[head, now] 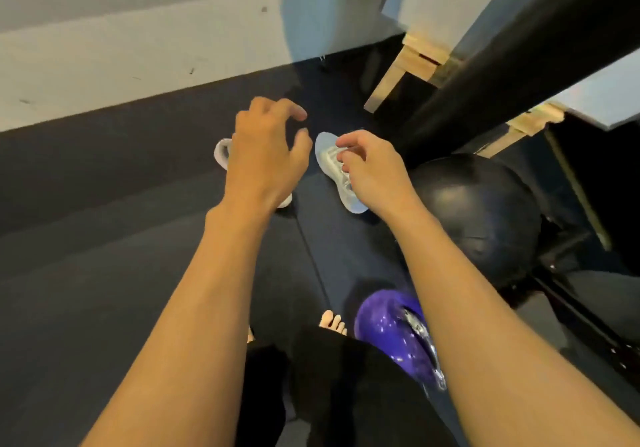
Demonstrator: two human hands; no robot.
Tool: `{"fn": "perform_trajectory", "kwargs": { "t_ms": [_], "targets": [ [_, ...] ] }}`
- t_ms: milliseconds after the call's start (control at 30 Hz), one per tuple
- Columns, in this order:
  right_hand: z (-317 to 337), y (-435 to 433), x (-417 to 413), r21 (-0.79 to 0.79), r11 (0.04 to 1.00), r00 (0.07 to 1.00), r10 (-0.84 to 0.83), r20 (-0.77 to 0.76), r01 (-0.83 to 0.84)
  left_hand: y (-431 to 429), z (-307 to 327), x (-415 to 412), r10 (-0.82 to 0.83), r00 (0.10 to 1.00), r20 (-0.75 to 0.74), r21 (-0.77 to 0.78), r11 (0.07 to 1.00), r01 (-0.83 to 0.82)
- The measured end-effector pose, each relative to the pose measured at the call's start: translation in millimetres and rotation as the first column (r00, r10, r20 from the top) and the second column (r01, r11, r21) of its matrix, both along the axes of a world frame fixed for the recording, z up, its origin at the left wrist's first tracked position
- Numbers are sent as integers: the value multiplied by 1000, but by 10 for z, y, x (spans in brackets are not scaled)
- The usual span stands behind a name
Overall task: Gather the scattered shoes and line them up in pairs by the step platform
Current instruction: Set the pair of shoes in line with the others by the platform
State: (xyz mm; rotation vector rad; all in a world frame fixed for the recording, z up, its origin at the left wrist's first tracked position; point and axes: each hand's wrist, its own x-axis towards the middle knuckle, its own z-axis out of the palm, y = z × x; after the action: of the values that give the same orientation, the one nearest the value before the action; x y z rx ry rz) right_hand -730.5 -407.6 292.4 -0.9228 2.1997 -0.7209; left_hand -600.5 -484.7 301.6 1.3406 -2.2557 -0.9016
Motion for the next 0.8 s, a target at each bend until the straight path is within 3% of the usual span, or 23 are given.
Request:
{"fn": "perform_trajectory", "kwargs": {
  "t_ms": [233,367,500,667,800],
  "targets": [
    [-2116,-332,-428,290,951,914,210,-348,-108,-380,-2160,-318,-35,999,-2,69,997,35],
    [-2866,-470,-475,462,885,953,95,-289,52,-530,-2900,-575,-19,999,32,155,988,14],
    [-3395,-412,-664,605,795,925,205,-319,32,-709,-3309,-706,-53,994,100,156,987,36],
    [-3546,-457,-787,641,758,920,157,-359,121,-1304,-3416,-395,199,955,220,9,978,-206],
    [-3483,-750,-617,523,849,908,162,-387,71,-1429,-3552,-69,213,917,337,151,949,-276]
  ]
}}
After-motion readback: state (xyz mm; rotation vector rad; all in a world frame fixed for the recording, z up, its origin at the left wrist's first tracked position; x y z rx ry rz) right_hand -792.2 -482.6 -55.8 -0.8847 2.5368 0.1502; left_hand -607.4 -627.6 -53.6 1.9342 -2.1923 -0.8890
